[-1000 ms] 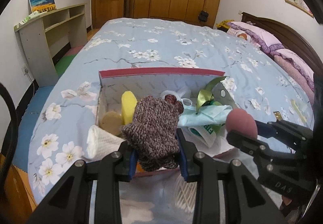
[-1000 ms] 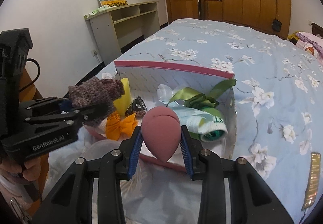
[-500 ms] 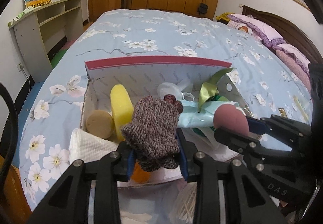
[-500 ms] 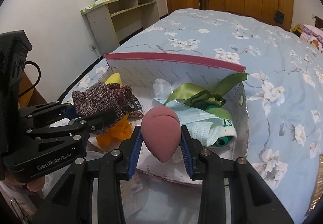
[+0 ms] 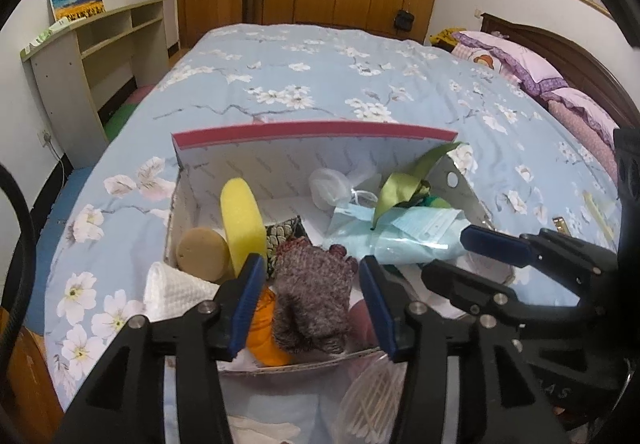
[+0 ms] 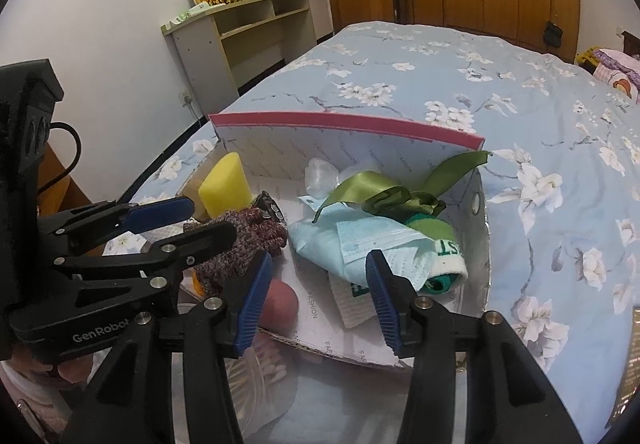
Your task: Organize soft objects
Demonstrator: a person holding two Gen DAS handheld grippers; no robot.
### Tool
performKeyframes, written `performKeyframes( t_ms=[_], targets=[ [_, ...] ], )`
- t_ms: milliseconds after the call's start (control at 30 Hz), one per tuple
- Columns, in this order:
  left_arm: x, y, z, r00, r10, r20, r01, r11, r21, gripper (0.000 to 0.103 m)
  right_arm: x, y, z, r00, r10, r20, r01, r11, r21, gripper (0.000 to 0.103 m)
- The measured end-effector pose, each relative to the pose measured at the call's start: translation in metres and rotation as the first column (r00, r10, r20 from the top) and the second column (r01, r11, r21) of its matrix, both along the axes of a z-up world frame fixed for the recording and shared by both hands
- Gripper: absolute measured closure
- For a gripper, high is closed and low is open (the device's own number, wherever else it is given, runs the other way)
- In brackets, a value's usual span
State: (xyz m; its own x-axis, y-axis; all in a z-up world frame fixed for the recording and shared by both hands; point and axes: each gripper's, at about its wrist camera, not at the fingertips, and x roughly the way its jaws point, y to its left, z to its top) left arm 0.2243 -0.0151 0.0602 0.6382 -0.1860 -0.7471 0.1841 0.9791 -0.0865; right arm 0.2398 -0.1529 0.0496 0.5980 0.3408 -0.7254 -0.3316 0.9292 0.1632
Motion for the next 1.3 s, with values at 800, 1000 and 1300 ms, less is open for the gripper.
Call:
performKeyframes(
  t_ms=[800,1000,1300],
  targets=[
    [-0.083,0.016,0.039,0.996,0.051,0.068,-0.05,0.999,-0.022,0.05,-0.066,-0.017,0.031,0.996,-0.055,0.066,0.053,0.998,0.022,0.053],
    [-0.105,0.017,0.036,0.997,0.046,0.062,-0.045,0.999,-0.024,0.049,-0.085,-0.02,0.029,0.997,-0.061,0.056,0.06,0.998,0.025,0.053],
    [-0.132,0.018,0.02,0.997,0.064,0.042,-0.063,0.998,-0.03,0.049,-0.113,-0.017,0.016,0.998,-0.06,0.029,0.06,0.998,0.022,0.053]
  ],
)
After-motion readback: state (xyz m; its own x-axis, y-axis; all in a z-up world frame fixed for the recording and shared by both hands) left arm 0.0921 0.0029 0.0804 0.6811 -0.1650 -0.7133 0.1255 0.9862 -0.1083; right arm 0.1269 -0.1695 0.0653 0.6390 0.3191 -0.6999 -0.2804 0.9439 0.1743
